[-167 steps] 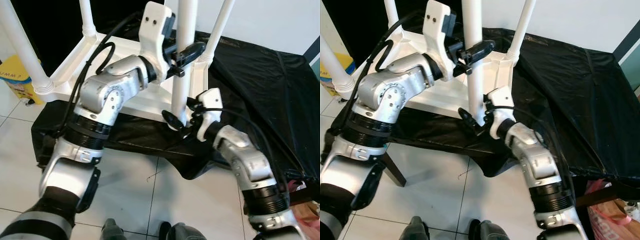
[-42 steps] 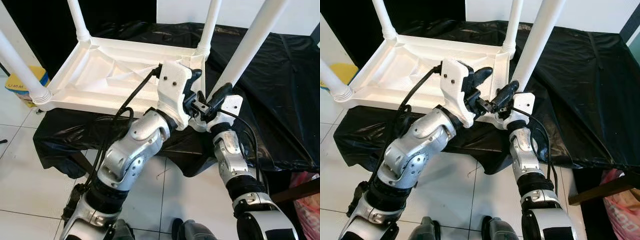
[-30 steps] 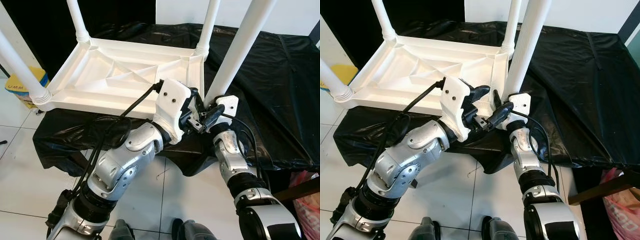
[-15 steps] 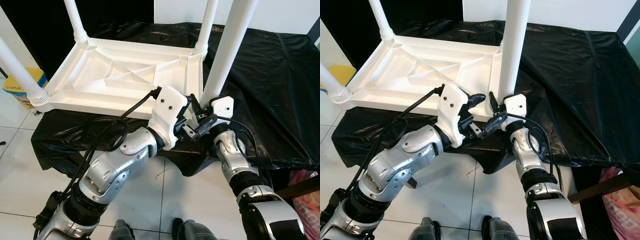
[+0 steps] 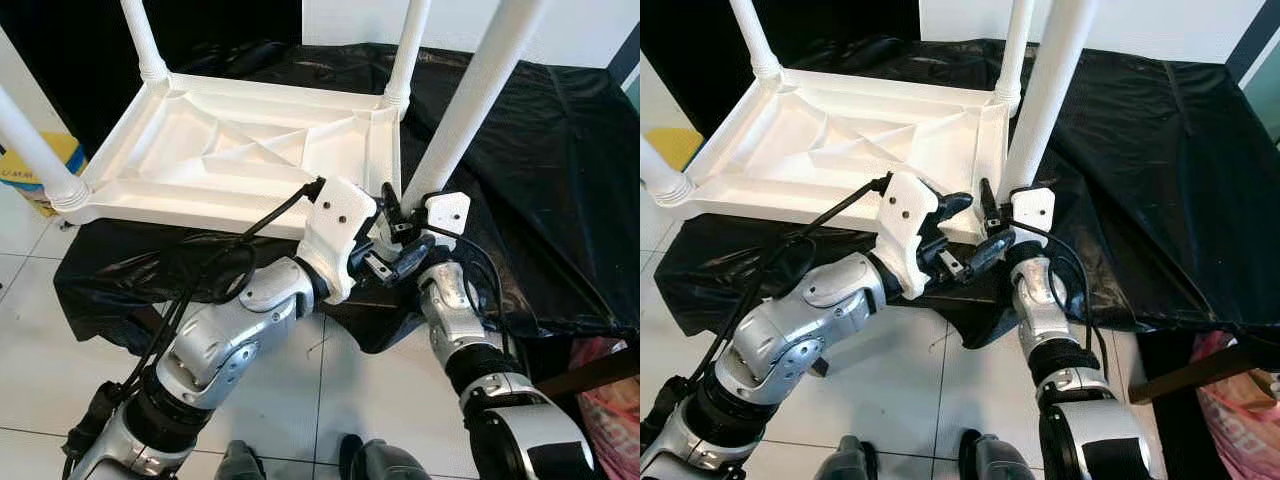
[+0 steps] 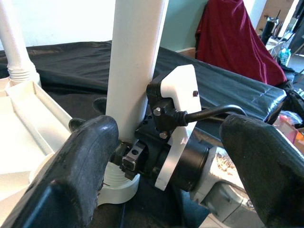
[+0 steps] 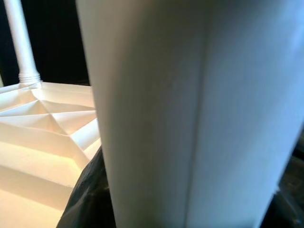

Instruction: Building children table

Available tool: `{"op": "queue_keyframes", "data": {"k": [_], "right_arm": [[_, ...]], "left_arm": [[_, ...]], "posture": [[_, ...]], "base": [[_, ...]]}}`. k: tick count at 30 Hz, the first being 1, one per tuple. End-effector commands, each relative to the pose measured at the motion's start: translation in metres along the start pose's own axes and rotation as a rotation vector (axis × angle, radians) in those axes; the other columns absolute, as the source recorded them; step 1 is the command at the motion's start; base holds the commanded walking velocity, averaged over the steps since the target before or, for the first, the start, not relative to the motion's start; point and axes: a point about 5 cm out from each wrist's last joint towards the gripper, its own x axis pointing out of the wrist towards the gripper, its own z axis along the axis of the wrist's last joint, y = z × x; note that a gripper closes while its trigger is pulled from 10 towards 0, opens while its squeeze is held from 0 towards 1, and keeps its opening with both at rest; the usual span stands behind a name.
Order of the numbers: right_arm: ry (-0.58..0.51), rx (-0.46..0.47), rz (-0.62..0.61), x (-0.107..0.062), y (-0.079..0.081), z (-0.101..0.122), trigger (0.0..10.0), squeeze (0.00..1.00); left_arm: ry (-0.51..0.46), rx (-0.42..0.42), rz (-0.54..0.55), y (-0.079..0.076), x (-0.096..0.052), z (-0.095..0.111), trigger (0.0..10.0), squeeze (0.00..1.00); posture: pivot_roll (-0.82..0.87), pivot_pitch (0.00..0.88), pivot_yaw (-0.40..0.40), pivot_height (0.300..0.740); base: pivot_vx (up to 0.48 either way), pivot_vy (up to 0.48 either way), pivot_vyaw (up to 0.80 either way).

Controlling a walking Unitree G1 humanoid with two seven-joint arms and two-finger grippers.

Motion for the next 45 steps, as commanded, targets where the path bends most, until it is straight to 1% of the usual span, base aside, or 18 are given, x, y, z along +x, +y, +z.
{"op": "queue_keyframes", "data": {"k": [1, 6, 10, 12, 19, 20, 21, 24, 28, 31, 33, 37, 38, 39, 40, 41, 43, 45], "right_arm": [[0.261, 0.054, -0.058, -0.030, -0.003, -0.044, 10.0, 0.00], [0.277, 0.040, -0.111, -0.032, -0.006, -0.046, 10.0, 0.00], [0.291, 0.023, -0.198, -0.035, -0.016, -0.047, 10.0, 0.00], [0.310, 0.036, -0.265, -0.036, -0.020, -0.049, 10.0, 0.00], [0.353, 0.076, -0.373, -0.037, -0.023, -0.052, 10.0, 0.00], [0.353, 0.076, -0.373, -0.037, -0.023, -0.052, 10.0, 0.00], [0.371, 0.099, -0.422, -0.036, -0.022, -0.053, 10.0, 0.00], [0.388, 0.121, -0.440, -0.036, -0.019, -0.054, 10.0, 0.00], [0.404, 0.191, -0.437, -0.034, -0.010, -0.055, 10.0, 0.00], [0.395, 0.179, -0.415, -0.033, -0.007, -0.053, 10.0, 0.00], [0.377, 0.100, -0.367, -0.032, -0.007, -0.051, 10.0, 0.00], [0.375, 0.079, -0.354, -0.033, -0.008, -0.051, 10.0, 0.00], [0.340, 0.020, -0.303, -0.032, -0.007, -0.048, 10.0, 0.00], [0.340, 0.020, -0.303, -0.032, -0.007, -0.048, 10.0, 0.00], [0.291, -0.032, -0.245, -0.030, -0.005, -0.042, 10.0, 0.00], [0.291, -0.032, -0.245, -0.030, -0.005, -0.042, 10.0, 0.00], [0.222, -0.120, -0.117, -0.029, -0.004, -0.035, 10.0, 0.00], [0.212, -0.137, -0.078, -0.030, -0.004, -0.034, 10.0, 0.00]], "left_arm": [[-0.016, 0.017, -0.201, -0.016, 0.000, 0.004, 10.0, 0.00], [-0.018, 0.015, -0.194, -0.016, 0.001, 0.003, 10.0, 0.00], [-0.027, 0.012, -0.174, -0.017, 0.001, 0.003, 10.0, 0.00], [-0.028, 0.012, -0.162, -0.017, 0.000, 0.003, 10.0, 0.00], [-0.018, 0.014, -0.139, -0.016, -0.003, 0.001, 10.0, 0.00], [-0.018, 0.014, -0.139, -0.016, -0.003, 0.001, 10.0, 0.00], [-0.016, 0.015, -0.130, -0.015, -0.004, 0.001, 10.0, 0.00], [-0.015, 0.017, -0.124, -0.015, -0.005, 0.001, 10.0, 0.00], [-0.015, 0.019, -0.113, -0.015, -0.007, 0.002, 10.0, 0.00], [-0.013, 0.021, -0.108, -0.015, -0.008, 0.001, 10.0, 0.00], [-0.013, 0.021, -0.102, -0.015, -0.008, 0.001, 10.0, 0.00], [-0.013, 0.022, -0.100, -0.015, -0.009, 0.001, 10.0, 0.00], [-0.012, 0.022, -0.097, -0.015, -0.009, 0.001, 10.0, 0.00], [-0.012, 0.022, -0.097, -0.015, -0.009, 0.001, 10.0, 0.00], [-0.012, 0.024, -0.093, -0.015, -0.009, 0.001, 10.0, 0.00], [-0.012, 0.024, -0.093, -0.015, -0.009, 0.001, 10.0, 0.00], [-0.013, 0.026, -0.086, -0.014, -0.009, 0.000, 10.0, 0.00], [-0.014, 0.028, -0.083, -0.013, -0.009, 0.000, 10.0, 0.00]], "posture": [[0.10, 0.207, -0.058, 0.740], [0.10, 0.206, -0.076, 0.740], [0.10, 0.203, -0.106, 0.740], [0.11, 0.206, -0.113, 0.740], [0.14, 0.204, -0.128, 0.740], [0.14, 0.204, -0.128, 0.740], [0.14, 0.204, -0.132, 0.740], [0.15, 0.203, -0.136, 0.740], [0.16, 0.202, -0.139, 0.740], [0.17, 0.199, -0.142, 0.740], [0.17, 0.197, -0.147, 0.740], [0.17, 0.197, -0.147, 0.740], [0.17, 0.192, -0.151, 0.740], [0.17, 0.192, -0.151, 0.740], [0.17, 0.190, -0.152, 0.740], [0.17, 0.190, -0.152, 0.740], [0.16, 0.180, -0.157, 0.740], [0.16, 0.178, -0.157, 0.740]], "base": [[0.000, 0.000, 0.00], [0.000, 0.000, 0.00], [0.000, 0.000, 0.00], [0.000, 0.000, 0.00], [0.000, 0.000, 0.00], [0.000, 0.000, 0.00], [0.000, 0.000, 0.00], [0.000, 0.000, 0.00], [0.000, 0.000, 0.00], [0.000, 0.000, 0.00], [0.000, 0.000, 0.00], [0.000, 0.000, 0.00], [0.000, 0.000, 0.00], [0.000, 0.000, 0.00], [0.000, 0.000, 0.00], [0.000, 0.000, 0.00], [0.000, 0.000, 0.00], [0.000, 0.000, 0.00]]}}
